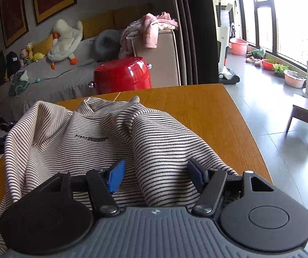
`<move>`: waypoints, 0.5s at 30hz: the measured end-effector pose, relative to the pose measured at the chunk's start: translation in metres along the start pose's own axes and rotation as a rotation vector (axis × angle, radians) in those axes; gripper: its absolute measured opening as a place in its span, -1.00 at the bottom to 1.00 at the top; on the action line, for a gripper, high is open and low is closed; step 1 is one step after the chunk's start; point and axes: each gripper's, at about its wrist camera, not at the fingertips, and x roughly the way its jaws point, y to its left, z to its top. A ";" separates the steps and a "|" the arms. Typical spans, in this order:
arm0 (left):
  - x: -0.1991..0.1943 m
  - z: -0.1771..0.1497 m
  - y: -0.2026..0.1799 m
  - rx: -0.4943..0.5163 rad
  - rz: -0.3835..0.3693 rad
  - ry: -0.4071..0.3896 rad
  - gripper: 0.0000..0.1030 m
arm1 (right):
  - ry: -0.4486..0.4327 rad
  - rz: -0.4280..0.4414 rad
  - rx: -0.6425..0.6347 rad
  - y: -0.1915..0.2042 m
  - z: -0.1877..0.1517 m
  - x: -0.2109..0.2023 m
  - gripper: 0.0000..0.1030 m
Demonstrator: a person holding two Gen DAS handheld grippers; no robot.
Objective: Fold clothes
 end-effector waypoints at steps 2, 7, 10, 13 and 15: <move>-0.008 0.000 0.005 -0.006 -0.015 0.021 -0.48 | 0.000 -0.018 0.007 -0.003 0.002 0.003 0.23; -0.024 -0.007 -0.002 0.055 -0.007 0.072 -0.01 | -0.009 -0.089 -0.024 -0.004 0.007 0.005 0.24; -0.029 -0.014 -0.012 0.103 0.015 0.095 0.38 | 0.024 -0.085 -0.072 -0.002 0.007 0.002 0.32; -0.031 -0.028 -0.028 0.217 0.049 0.113 0.72 | 0.038 -0.090 -0.134 0.004 0.004 -0.005 0.34; -0.031 -0.038 -0.037 0.268 0.047 0.132 0.70 | 0.012 -0.090 -0.183 0.010 0.009 -0.010 0.34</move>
